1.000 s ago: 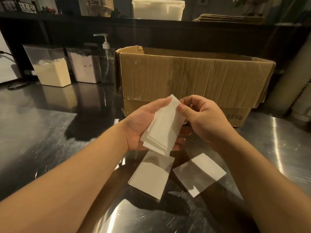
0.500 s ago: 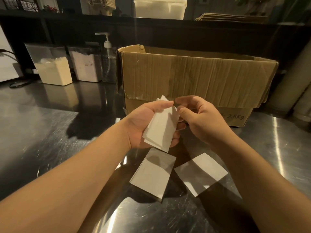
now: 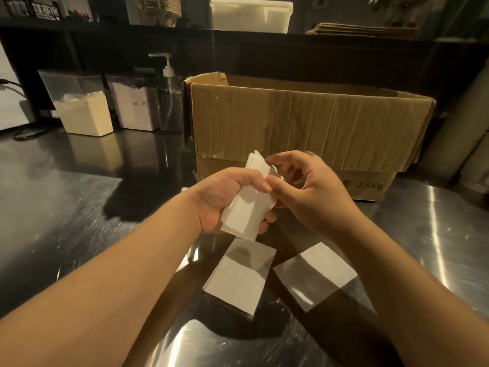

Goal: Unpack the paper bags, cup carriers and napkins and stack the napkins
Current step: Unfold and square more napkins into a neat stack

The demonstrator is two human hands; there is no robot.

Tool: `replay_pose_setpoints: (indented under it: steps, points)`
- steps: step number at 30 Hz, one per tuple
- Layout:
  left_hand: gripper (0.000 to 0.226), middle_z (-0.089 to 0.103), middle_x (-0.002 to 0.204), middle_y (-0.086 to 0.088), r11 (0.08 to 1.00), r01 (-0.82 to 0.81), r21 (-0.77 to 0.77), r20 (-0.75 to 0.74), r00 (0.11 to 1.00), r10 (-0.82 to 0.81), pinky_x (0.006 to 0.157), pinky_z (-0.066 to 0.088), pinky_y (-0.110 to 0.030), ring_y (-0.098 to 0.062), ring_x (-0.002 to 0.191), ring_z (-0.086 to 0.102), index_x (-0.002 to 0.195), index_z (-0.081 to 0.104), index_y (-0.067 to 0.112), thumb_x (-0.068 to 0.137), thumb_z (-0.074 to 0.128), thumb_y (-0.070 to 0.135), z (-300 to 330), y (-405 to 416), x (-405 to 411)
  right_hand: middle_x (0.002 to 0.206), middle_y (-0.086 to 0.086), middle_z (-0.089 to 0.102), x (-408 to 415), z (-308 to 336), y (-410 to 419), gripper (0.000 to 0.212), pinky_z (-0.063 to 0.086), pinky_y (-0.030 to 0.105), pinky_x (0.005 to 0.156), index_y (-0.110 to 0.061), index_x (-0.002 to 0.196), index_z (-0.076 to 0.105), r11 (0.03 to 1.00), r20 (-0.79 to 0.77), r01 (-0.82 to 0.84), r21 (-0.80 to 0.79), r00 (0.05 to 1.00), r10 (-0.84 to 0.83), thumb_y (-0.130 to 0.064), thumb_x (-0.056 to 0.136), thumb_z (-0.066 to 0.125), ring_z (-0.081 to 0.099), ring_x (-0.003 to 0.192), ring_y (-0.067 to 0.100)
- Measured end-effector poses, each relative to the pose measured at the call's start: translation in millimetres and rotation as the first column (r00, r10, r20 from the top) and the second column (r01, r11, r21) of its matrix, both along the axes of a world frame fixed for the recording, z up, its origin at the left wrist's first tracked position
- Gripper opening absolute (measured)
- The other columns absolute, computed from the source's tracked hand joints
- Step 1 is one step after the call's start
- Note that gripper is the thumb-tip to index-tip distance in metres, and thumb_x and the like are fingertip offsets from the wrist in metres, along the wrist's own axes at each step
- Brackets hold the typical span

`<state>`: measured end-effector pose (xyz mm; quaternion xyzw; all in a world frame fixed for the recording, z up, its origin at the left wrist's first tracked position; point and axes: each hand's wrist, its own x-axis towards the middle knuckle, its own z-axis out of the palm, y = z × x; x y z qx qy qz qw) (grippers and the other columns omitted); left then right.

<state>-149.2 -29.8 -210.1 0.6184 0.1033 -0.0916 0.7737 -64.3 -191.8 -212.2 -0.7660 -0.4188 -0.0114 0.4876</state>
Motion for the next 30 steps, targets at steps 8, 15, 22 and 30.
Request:
replay_pose_setpoints:
  steps: [8,15,22,30]
  points:
    - [0.065,0.072,0.093,-0.010,0.999,0.015,0.044,0.012,1.000,-0.016,0.072,0.060,-0.038,-0.022,0.079,0.070,0.127,0.058,0.021,0.065,0.076,0.025,-4.6,1.6,1.1,0.112,-0.002,0.063,-1.3,3.3,0.0,0.007,0.062,0.024,0.068,-0.030,0.099,0.061,0.997,-0.113,-0.040,0.063,0.993,0.047,-0.031,0.094,0.066,0.067,0.098,0.018]
    - [0.057,0.073,0.089,-0.008,0.996,0.065,0.064,-0.003,0.998,-0.065,0.072,0.061,-0.038,-0.021,0.078,0.071,0.124,0.059,0.023,0.069,0.071,0.028,-3.8,0.8,0.8,0.118,-0.002,0.060,-2.0,5.1,-1.1,0.013,0.061,0.027,0.059,-0.028,0.110,0.060,0.988,-0.175,0.003,0.156,0.984,0.024,-0.026,0.097,0.064,0.065,0.103,0.020]
    - [0.072,0.071,0.099,-0.010,0.997,0.077,0.012,0.024,0.997,-0.077,0.078,0.056,-0.039,-0.023,0.084,0.067,0.131,0.058,0.025,0.069,0.075,0.058,-2.3,-1.2,2.1,0.112,0.003,0.064,-3.2,6.8,-3.5,0.009,0.061,0.027,0.059,-0.024,0.103,0.064,0.982,-0.160,-0.011,0.191,0.986,0.042,-0.028,0.096,0.066,0.070,0.095,0.019]
    - [0.065,0.069,0.110,-0.007,0.977,0.005,-0.214,-0.019,1.000,-0.009,0.085,0.058,-0.040,-0.024,0.094,0.069,0.146,0.053,0.025,0.095,0.049,0.066,-1.2,2.6,5.2,0.092,-0.001,0.069,1.7,26.1,-21.1,0.009,0.059,0.033,0.077,-0.019,0.085,0.069,0.902,-0.373,-0.273,0.334,0.841,0.393,-0.020,0.090,0.062,0.068,0.089,0.016]
